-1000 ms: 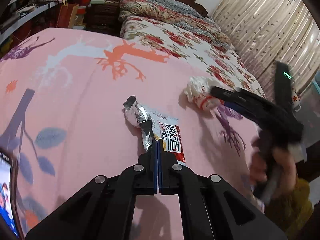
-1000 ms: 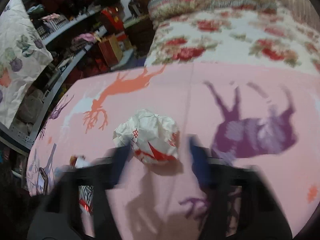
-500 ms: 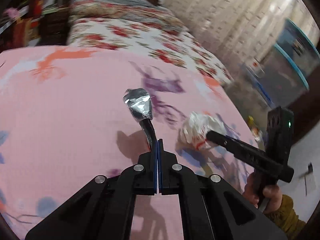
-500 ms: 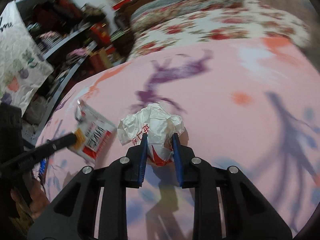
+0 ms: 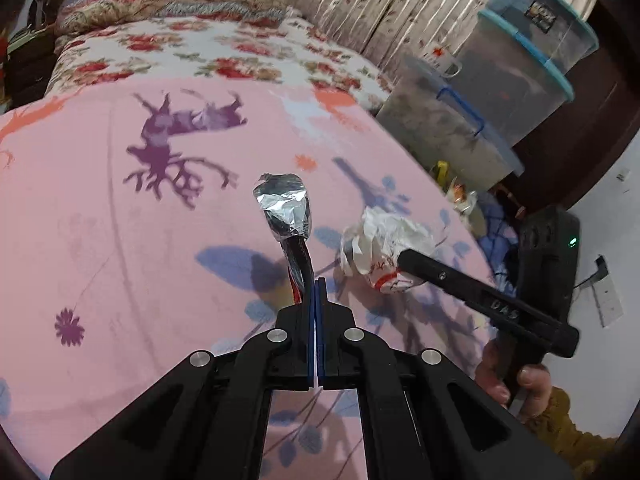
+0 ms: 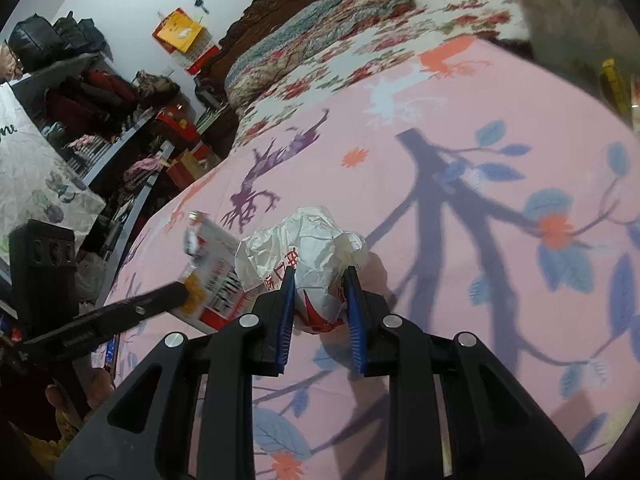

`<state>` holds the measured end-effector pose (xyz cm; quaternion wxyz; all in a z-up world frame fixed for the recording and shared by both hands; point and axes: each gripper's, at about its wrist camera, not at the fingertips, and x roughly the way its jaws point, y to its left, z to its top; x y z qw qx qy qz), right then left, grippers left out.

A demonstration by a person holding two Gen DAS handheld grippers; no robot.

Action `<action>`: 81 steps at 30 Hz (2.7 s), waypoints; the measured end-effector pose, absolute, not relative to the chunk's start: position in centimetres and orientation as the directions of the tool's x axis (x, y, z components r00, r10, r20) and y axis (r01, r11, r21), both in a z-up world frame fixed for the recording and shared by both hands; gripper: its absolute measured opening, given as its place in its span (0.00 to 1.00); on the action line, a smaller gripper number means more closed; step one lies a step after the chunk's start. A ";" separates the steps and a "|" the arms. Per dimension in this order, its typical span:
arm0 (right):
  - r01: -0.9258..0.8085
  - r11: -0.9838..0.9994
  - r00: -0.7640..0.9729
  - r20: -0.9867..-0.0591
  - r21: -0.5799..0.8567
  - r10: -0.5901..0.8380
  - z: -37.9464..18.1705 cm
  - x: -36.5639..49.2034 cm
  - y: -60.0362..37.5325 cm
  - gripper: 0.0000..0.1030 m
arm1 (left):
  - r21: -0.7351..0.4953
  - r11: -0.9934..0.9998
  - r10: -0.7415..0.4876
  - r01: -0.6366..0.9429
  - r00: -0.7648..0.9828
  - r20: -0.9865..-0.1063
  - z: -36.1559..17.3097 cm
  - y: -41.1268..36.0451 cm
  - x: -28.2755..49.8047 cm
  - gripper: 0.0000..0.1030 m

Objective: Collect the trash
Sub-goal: 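Grasp the white-red snack packet with the left tool while the right tool grasps the crumpled white bag, then carry the packet with the left tool while the right tool carries the white bag to the wastebasket, then open the left tool over the wastebasket while the right tool releases the white bag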

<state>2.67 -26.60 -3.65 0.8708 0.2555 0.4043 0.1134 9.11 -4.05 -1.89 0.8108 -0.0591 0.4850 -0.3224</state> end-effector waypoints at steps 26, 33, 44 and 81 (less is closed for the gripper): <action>-0.062 0.845 0.587 -0.665 0.531 0.461 -4.4 6.6 -20.4 0.26 | -0.377 0.862 -0.490 0.337 0.371 -0.788 -5.0 2.1 10.8 0.00; 0.046 0.824 0.685 -0.619 0.565 0.386 -3.2 4.5 -27.4 0.26 | -0.402 0.791 -0.577 0.461 0.345 -0.740 -1.4 -3.0 10.7 0.00; 0.264 0.759 0.819 -0.554 0.595 0.149 -1.9 -2.1 -43.7 0.26 | -0.349 0.631 -0.647 0.692 0.222 -0.729 3.5 -21.0 12.4 0.00; 0.552 0.774 0.709 -0.663 0.309 -0.241 -5.2 -3.7 -60.6 0.22 | -0.318 0.494 -0.620 0.809 0.072 -0.781 -0.6 -46.6 14.3 0.70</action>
